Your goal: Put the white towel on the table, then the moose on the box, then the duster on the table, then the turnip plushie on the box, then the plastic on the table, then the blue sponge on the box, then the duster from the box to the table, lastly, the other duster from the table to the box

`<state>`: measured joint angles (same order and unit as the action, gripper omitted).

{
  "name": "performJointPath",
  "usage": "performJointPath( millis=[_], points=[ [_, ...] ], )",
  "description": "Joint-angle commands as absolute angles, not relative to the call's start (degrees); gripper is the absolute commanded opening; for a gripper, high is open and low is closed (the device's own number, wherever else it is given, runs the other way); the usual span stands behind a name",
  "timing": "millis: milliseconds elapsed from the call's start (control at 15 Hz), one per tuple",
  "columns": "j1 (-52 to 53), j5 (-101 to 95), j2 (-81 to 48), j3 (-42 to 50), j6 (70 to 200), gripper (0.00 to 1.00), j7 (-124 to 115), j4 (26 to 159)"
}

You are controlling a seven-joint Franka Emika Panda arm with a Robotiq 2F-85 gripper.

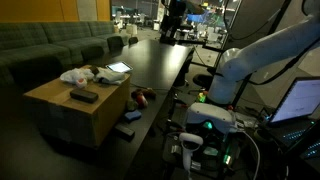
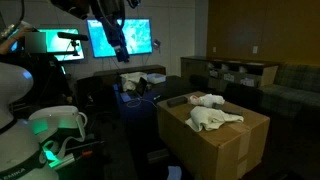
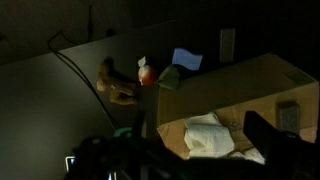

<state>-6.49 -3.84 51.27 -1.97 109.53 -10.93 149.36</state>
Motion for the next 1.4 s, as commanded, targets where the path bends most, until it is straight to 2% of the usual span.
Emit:
performJointPath(
  millis=[0, 667, 733, 1000, 1333],
  points=[
    [-6.37, -3.93, 51.28, -1.87, 109.36, 1.00, -10.99, 149.02],
    [-5.47, -5.15, 50.63, -1.12, 109.54, 1.00, -6.93, 148.76],
    [-4.75, -4.78, 40.99, -2.93, 117.43, 1.00, -8.13, 146.89],
    [-2.84, -5.59, 30.29, -4.84, 126.09, 1.00, -6.31, 143.35],
    [0.01, -5.82, 16.97, -5.05, 130.75, 1.00, -2.47, 136.73]
  ],
)
